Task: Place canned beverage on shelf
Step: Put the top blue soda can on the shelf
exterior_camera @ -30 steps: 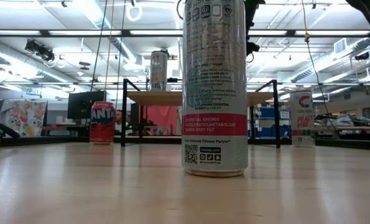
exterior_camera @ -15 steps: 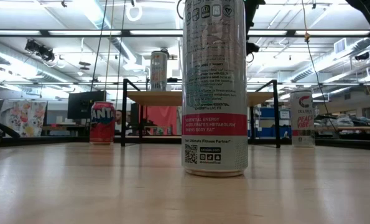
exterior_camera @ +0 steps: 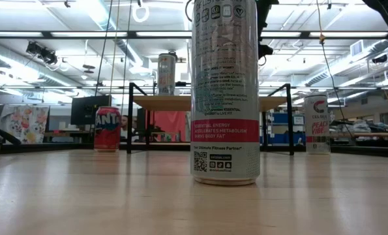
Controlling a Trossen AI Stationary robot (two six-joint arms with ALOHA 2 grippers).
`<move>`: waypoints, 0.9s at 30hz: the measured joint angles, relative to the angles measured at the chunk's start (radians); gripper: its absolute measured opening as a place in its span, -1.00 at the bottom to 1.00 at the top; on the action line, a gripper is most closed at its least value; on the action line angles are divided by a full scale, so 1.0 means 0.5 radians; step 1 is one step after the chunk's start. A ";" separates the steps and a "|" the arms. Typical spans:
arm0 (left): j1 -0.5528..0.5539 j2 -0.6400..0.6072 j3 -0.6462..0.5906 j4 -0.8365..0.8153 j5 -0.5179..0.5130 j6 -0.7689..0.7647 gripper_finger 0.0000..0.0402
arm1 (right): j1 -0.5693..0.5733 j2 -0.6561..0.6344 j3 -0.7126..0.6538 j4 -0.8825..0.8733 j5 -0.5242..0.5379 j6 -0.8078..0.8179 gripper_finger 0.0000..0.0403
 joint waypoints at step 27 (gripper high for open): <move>0.000 0.000 0.000 0.001 0.000 -0.005 0.55 | 0.001 0.000 0.000 0.005 -0.052 -0.132 0.38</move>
